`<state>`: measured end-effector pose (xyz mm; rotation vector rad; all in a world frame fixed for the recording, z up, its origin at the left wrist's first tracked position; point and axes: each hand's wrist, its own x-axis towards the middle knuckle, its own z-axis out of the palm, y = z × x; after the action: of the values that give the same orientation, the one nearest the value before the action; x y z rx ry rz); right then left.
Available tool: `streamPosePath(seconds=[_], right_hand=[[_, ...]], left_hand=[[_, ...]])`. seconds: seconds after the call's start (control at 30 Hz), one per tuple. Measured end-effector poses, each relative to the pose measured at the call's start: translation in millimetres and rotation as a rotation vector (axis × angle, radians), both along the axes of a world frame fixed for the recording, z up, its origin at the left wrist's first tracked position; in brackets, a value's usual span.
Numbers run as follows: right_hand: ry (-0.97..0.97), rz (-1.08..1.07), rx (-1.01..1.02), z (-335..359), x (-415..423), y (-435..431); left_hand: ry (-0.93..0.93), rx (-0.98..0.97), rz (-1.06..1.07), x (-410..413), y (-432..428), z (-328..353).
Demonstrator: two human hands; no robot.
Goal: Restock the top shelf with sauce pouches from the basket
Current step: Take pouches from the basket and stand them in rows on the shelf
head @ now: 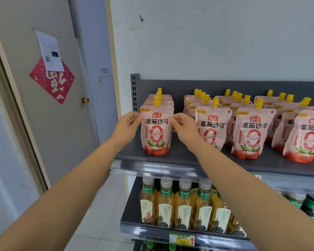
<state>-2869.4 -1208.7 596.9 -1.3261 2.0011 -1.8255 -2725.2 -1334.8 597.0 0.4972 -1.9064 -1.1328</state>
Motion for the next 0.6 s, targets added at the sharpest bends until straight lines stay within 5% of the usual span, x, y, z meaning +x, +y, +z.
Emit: streamPosePath(seconds=[0.6], right_hand=[[-0.29,0.174,-0.082,-2.2,3.1,-4.7]], left_hand=[[0.004,0.122,-0.162,-1.9,-2.5,-0.9]])
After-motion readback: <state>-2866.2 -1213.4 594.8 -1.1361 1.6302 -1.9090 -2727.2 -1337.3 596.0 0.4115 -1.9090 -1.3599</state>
